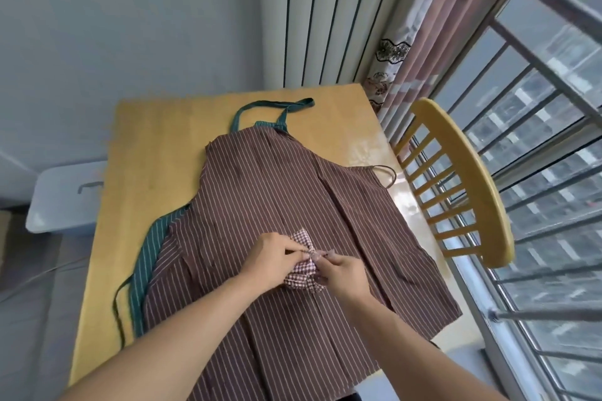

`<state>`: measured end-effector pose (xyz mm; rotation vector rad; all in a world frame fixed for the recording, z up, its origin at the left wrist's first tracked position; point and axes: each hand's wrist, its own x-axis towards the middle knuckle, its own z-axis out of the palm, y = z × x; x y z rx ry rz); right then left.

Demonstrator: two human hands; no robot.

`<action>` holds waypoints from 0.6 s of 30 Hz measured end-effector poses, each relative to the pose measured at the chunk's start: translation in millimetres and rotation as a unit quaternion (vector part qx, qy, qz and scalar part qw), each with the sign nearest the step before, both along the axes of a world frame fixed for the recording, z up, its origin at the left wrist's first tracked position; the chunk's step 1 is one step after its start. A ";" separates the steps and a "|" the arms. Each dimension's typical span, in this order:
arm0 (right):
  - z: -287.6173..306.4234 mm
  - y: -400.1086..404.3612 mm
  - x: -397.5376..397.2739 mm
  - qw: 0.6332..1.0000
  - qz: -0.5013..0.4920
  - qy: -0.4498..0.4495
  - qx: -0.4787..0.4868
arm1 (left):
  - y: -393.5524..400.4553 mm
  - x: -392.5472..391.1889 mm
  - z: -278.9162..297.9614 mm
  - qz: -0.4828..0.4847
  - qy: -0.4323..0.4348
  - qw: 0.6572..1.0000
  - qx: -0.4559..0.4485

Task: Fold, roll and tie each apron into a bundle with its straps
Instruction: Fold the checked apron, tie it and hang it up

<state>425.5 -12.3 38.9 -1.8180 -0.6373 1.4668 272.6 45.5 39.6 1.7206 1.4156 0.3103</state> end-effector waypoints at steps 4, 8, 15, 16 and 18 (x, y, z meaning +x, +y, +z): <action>-38.1 -2.2 12.0 0.997 0.050 -0.059 -0.004 | 8.3 11.7 -57.1 0.005 0.007 0.995 -0.097; -52.3 -9.8 33.7 0.966 0.159 -0.194 0.059 | 7.5 34.4 -72.0 0.012 -0.013 0.996 -0.085; -88.0 -16.4 62.4 0.842 0.231 -0.434 0.221 | 10.9 50.9 -76.7 -0.019 0.041 0.997 -0.070; -92.8 -13.1 68.0 0.792 0.275 -0.477 0.263 | 12.2 50.9 -77.5 -0.038 0.068 0.996 -0.050; -95.8 -2.9 74.3 0.737 0.344 -0.495 0.305 | 14.5 49.2 -81.2 -0.078 0.112 0.991 -0.015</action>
